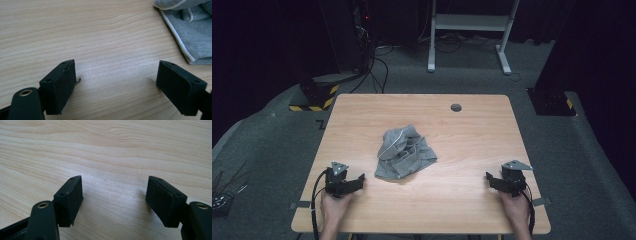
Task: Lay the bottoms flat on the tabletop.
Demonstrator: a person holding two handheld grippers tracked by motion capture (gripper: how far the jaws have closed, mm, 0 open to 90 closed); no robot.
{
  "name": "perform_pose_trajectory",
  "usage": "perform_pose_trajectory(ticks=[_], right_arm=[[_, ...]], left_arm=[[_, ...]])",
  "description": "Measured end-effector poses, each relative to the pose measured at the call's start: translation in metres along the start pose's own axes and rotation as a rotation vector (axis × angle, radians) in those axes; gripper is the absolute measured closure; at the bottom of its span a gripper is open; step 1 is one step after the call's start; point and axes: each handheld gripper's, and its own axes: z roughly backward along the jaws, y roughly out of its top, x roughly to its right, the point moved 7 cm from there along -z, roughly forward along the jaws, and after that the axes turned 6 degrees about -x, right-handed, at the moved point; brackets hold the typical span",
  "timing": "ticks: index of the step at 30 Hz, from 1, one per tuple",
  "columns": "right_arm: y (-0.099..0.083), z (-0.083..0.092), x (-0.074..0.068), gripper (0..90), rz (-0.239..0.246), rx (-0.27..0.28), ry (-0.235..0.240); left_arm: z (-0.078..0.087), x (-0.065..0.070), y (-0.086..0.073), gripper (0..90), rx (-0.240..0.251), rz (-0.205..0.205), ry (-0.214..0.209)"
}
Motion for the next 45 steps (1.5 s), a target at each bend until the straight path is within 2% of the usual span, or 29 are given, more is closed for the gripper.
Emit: perform_pose_trajectory(ticks=[10, 18, 24, 28, 33, 45], right_arm=[[0.0, 0.0, 0.0, 29.2, 0.004, -0.001, 0.004], [0.0, 0.0, 0.0, 28.9, 0.006, -0.001, 0.005], [0.0, 0.0, 0.0, 28.8, 0.007, -0.001, 0.005], [0.0, 0.0, -0.001, 28.8, 0.007, -0.001, 0.005], [0.0, 0.0, 0.0, 28.8, 0.008, 0.0, 0.005], [0.0, 0.0, 0.0, 28.7, 0.009, 0.0, 0.005]], left_arm=[[0.001, 0.006, -0.001, 15.3, -0.005, -0.023, -0.019], [0.007, 0.018, 0.003, 15.0, 0.001, -0.01, -0.089], [0.01, 0.023, 0.006, 14.9, 0.014, -0.011, -0.111], [0.013, 0.03, 0.011, 15.0, 0.031, -0.03, -0.13], [0.015, 0.043, 0.017, 15.2, 0.024, -0.088, -0.141], [0.017, 0.06, 0.029, 15.1, 0.047, -0.106, -0.17]])
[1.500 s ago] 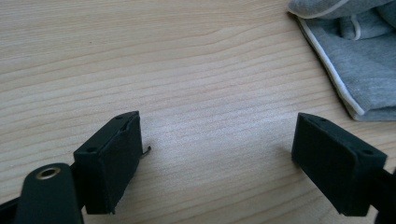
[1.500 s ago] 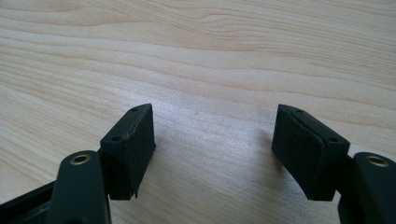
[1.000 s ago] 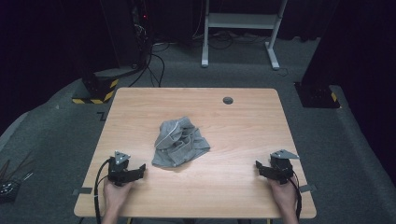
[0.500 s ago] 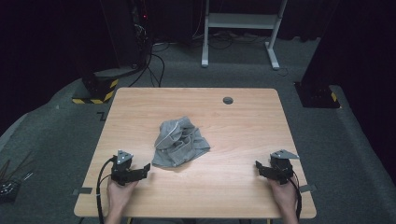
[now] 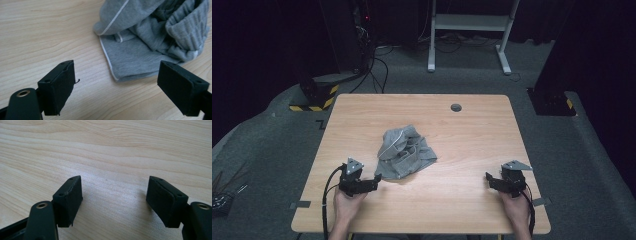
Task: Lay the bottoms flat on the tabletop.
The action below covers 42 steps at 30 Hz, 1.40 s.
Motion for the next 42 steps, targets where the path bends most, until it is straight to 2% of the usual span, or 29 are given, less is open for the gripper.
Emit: perform_pose_trajectory(ticks=[12, 23, 33, 42], right_arm=[[0.0, 0.0, 0.0, 28.6, -0.004, -0.001, 0.001], [0.0, 0.0, 0.0, 28.6, 0.0, 0.0, 0.001], [0.0, 0.0, 0.0, 28.5, -0.003, -0.002, 0.002], [0.0, 0.0, 0.0, 28.5, -0.003, -0.002, 0.002]], left_arm=[[-0.005, 0.015, 0.015, 14.9, 0.009, -0.024, -0.028], [-0.017, 0.029, 0.024, 14.9, -0.008, -0.041, -0.062], [-0.029, 0.041, 0.03, 14.9, -0.009, -0.018, -0.1], [-0.041, 0.038, 0.033, 14.9, -0.015, 0.023, -0.108]])
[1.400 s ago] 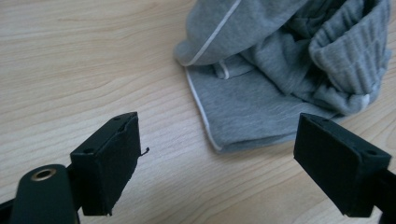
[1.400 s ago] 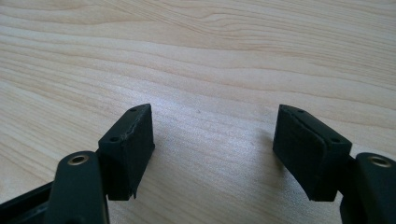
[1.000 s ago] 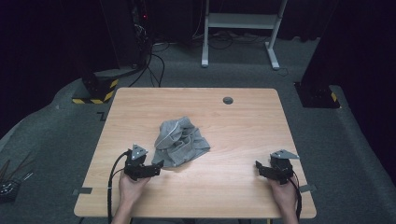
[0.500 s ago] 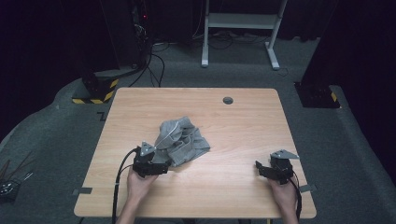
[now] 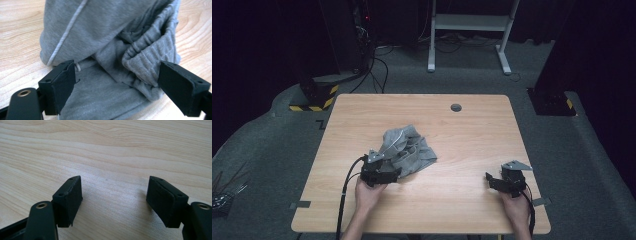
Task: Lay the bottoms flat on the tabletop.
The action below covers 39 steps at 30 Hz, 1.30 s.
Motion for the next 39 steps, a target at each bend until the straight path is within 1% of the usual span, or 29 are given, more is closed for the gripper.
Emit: perform_pose_trajectory(ticks=[5, 7, 9, 14, 15, 16, 17, 24, 25, 26, 28, 29, 31, 34, 35, 39], right_arm=[[0.0, 0.0, 0.0, 28.5, 0.0, 0.0, 0.0], [0.0, 0.0, 0.0, 28.5, 0.003, 0.0, 0.0], [0.0, 0.0, 0.0, 28.4, 0.004, 0.0, 0.0], [0.0, 0.0, 0.0, 28.5, 0.003, 0.001, 0.0], [0.0, 0.0, 0.0, 28.5, 0.004, 0.0, 0.0], [0.0, 0.0, 0.0, 28.5, 0.004, 0.0, 0.0], [0.0, 0.0, 0.0, 28.5, 0.004, 0.0, 0.0], [0.0, 0.0, 0.0, 28.5, 0.004, 0.001, 0.0], [0.0, 0.0, 0.0, 28.5, 0.004, 0.001, 0.0], [0.0, 0.0, 0.0, 28.5, 0.003, 0.0, 0.0], [0.0, 0.0, 0.0, 28.5, 0.005, 0.0, 0.0], [0.0, 0.0, 0.0, 28.5, 0.004, 0.0, 0.0], [0.0, 0.0, 0.0, 28.5, 0.004, 0.0, 0.0], [0.0, 0.0, 0.0, 28.5, 0.004, 0.0, 0.0], [0.0, 0.0, 0.0, 28.5, 0.003, -0.001, 0.0], [0.0, 0.0, 0.0, 28.5, 0.003, -0.001, 0.0]], left_arm=[[-0.004, -0.002, 0.0, 15.0, -0.003, 0.012, 0.002], [-0.007, -0.003, 0.0, 15.2, -0.008, 0.028, 0.0], [-0.009, -0.003, 0.0, 16.5, -0.013, 0.023, -0.003], [-0.011, -0.002, 0.0, 24.5, -0.019, 0.032, -0.008], [-0.012, -0.002, 0.0, 26.3, -0.026, 0.039, -0.017], [-0.012, -0.002, 0.0, 28.0, -0.026, 0.039, -0.017], [-0.013, -0.001, 0.0, 30.5, -0.027, 0.041, -0.031], [-0.013, 0.005, 0.0, 47.3, -0.018, -0.002, -0.07], [-0.013, 0.005, 0.0, 50.3, -0.018, -0.002, -0.07], [-0.012, 0.007, 0.0, 52.9, -0.014, -0.021, -0.075], [-0.012, 0.008, 0.0, 54.2, -0.011, -0.022, -0.077], [-0.012, 0.008, 0.0, 55.3, -0.011, -0.032, -0.078], [-0.011, 0.01, 0.0, 59.4, -0.01, -0.046, -0.08], [-0.01, 0.012, -0.001, 65.0, -0.007, -0.049, -0.085], [-0.009, 0.012, -0.001, 67.1, -0.009, -0.066, -0.085], [-0.008, 0.014, -0.002, 74.5, -0.012, -0.089, -0.086]])
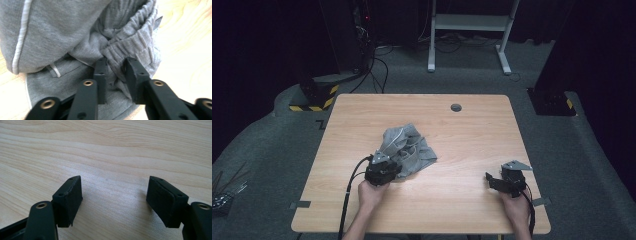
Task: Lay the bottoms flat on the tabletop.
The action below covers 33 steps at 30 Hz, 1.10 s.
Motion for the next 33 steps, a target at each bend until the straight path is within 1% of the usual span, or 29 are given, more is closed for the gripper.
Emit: perform_pose_trajectory(ticks=[3, 4, 6, 7, 8, 9, 10, 11, 12, 13, 15, 16, 18, 19, 22, 24, 25, 26, 27, 29, 30, 31, 32, 33], right_arm=[[0.0, 0.0, 0.0, 28.5, 0.002, 0.001, 0.0], [0.0, 0.0, 0.0, 28.5, 0.002, 0.001, 0.0], [0.0, 0.0, 0.0, 28.5, 0.002, 0.001, 0.0], [0.0, 0.0, 0.0, 28.5, 0.002, 0.001, 0.0], [0.0, 0.0, 0.0, 28.5, 0.002, 0.001, 0.0], [0.0, 0.0, 0.0, 28.5, 0.002, 0.001, 0.0], [0.0, 0.0, 0.0, 28.5, 0.0, 0.0, 0.0], [0.0, 0.0, 0.0, 28.5, -0.003, -0.001, 0.001], [0.0, 0.0, 0.0, 28.5, -0.004, -0.001, 0.001], [0.0, 0.0, 0.0, 28.5, -0.002, 0.0, 0.001], [0.0, 0.0, 0.0, 28.5, -0.003, -0.001, 0.001], [0.0, 0.0, 0.0, 28.5, 0.0, 0.001, 0.001], [0.0, 0.0, 0.0, 28.4, -0.001, 0.0, 0.0], [0.0, 0.0, 0.0, 28.4, -0.001, 0.0, 0.0], [0.0, 0.0, 0.0, 28.4, -0.001, 0.0, 0.0], [0.0, 0.0, 0.0, 28.5, -0.004, -0.001, 0.0], [0.0, 0.0, 0.0, 28.5, -0.003, -0.001, 0.0], [0.0, 0.0, 0.0, 28.5, -0.003, -0.001, 0.0], [0.0, 0.0, 0.0, 28.4, -0.004, -0.001, 0.001], [0.0, 0.0, 0.0, 28.5, -0.003, -0.001, 0.0], [0.0, 0.0, 0.0, 28.4, -0.003, -0.001, 0.0], [0.0, 0.0, 0.0, 28.4, -0.003, -0.001, 0.0], [0.0, 0.0, 0.0, 28.4, -0.003, -0.001, 0.0], [0.0, 0.0, 0.0, 28.4, -0.003, -0.001, 0.0]], left_arm=[[-0.003, 0.003, -0.003, 80.8, -0.027, -0.032, -0.01], [-0.003, 0.003, -0.003, 81.8, -0.027, -0.032, -0.01], [-0.007, 0.007, -0.006, 83.0, -0.048, -0.053, -0.014], [-0.008, 0.008, -0.007, 83.8, -0.054, -0.062, -0.009], [-0.009, 0.009, -0.008, 84.5, -0.06, -0.065, 0.004], [-0.009, 0.009, -0.008, 84.3, -0.06, -0.065, 0.004], [-0.009, 0.009, -0.007, 83.1, -0.054, -0.066, 0.018], [-0.008, 0.009, -0.006, 81.7, -0.049, -0.068, 0.022], [-0.006, 0.01, -0.005, 79.2, -0.045, -0.075, 0.031], [-0.005, 0.01, -0.004, 75.2, -0.035, -0.079, 0.049], [-0.002, 0.008, -0.001, 60.2, -0.016, -0.069, 0.087], [-0.002, 0.007, 0.0, 51.8, -0.009, -0.056, 0.098], [-0.003, 0.004, 0.002, 39.4, -0.001, -0.038, 0.12], [-0.003, 0.004, 0.002, 36.2, -0.001, -0.038, 0.12], [-0.007, 0.002, 0.005, 33.9, 0.01, -0.024, 0.131], [-0.013, 0.001, 0.005, 36.3, 0.0, -0.019, 0.134], [-0.017, 0.001, 0.004, 40.3, -0.013, -0.01, 0.134], [-0.02, 0.0, 0.003, 40.3, -0.024, -0.007, 0.134], [-0.023, 0.0, 0.003, 42.8, -0.027, 0.004, 0.119], [-0.024, 0.001, 0.004, 48.4, -0.022, 0.019, 0.106], [-0.024, 0.002, 0.004, 53.2, -0.022, 0.012, 0.099], [-0.024, 0.005, 0.004, 63.0, -0.02, -0.005, 0.082], [-0.024, 0.005, 0.004, 67.3, -0.02, -0.005, 0.082], [-0.024, 0.007, 0.004, 67.3, -0.021, -0.008, 0.07]])
